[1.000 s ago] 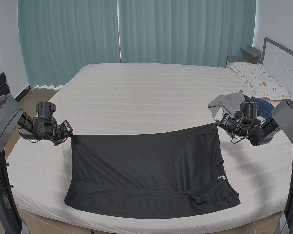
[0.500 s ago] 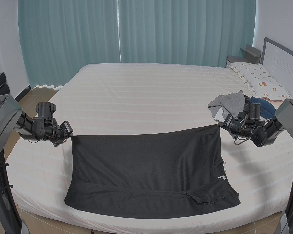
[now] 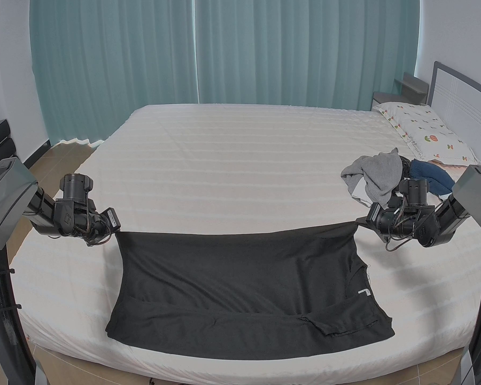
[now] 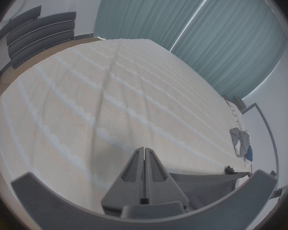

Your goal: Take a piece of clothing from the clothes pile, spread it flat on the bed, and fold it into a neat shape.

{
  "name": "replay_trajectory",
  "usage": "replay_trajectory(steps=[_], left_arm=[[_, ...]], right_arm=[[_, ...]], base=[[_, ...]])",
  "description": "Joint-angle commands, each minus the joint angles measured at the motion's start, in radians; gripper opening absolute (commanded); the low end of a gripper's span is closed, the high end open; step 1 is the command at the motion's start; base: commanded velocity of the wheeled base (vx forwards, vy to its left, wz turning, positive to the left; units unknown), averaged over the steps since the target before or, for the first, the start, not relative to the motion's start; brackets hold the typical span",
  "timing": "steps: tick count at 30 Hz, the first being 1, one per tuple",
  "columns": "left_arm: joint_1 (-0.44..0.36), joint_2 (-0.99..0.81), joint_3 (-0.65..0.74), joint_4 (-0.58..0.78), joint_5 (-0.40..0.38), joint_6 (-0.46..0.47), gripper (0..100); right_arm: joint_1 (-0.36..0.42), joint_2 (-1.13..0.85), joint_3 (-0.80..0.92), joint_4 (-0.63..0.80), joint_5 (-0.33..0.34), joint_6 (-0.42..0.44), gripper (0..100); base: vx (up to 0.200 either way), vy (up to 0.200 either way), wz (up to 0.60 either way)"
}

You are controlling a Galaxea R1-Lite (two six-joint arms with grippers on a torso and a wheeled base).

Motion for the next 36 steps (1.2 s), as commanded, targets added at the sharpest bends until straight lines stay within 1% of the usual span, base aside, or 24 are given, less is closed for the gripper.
replay_trajectory(steps=[1, 3, 4, 8, 9, 12, 17, 18, 20, 27, 36], left_arm=[[0.001, -0.003, 0.029, -0.001, 0.029, 0.018, 0], [0.001, -0.003, 0.029, -0.001, 0.029, 0.018, 0], [0.001, -0.022, 0.075, -0.001, 0.037, 0.046, 0], [0.001, -0.048, 0.136, -0.007, 0.049, 0.083, 0], [0.001, -0.048, 0.136, -0.007, 0.049, 0.083, 0], [0.001, -0.08, 0.193, -0.007, 0.051, 0.106, 0], [-0.001, -0.121, 0.265, -0.007, 0.058, 0.139, 0], [-0.001, -0.124, 0.269, -0.005, 0.06, 0.139, 0], [-0.013, -0.141, 0.311, -0.004, 0.077, 0.139, 0], [-0.025, -0.152, 0.398, 0.001, 0.081, 0.139, 0], [-0.065, -0.14, 0.455, -0.001, 0.081, 0.141, 0]], right_arm=[[-0.01, -0.015, 0.01, 0.031, 0.001, -0.025, 0], [-0.01, -0.015, 0.01, 0.031, 0.001, -0.025, 0], [-0.017, -0.047, 0.042, 0.054, 0.012, -0.053, 0], [-0.019, -0.092, 0.103, 0.085, 0.058, -0.083, 0], [-0.019, -0.092, 0.103, 0.085, 0.058, -0.083, 0], [-0.033, -0.113, 0.152, 0.115, 0.061, -0.148, 0], [-0.046, -0.135, 0.221, 0.115, 0.064, -0.214, 0], [-0.046, -0.135, 0.226, 0.115, 0.064, -0.217, 0], [-0.056, -0.138, 0.258, 0.115, 0.064, -0.254, 0], [-0.069, -0.145, 0.336, 0.112, 0.064, -0.335, 0], [-0.072, -0.082, 0.361, 0.103, 0.064, -0.349, 0]], base=[[0.0, 0.0, 0.0], [0.0, 0.0, 0.0], [0.0, 0.0, 0.0], [0.0, 0.0, 0.0], [0.0, 0.0, 0.0], [0.0, 0.0, 0.0], [0.0, 0.0, 0.0], [0.0, 0.0, 0.0], [0.0, 0.0, 0.0], [0.0, 0.0, 0.0], [0.0, 0.0, 0.0]])
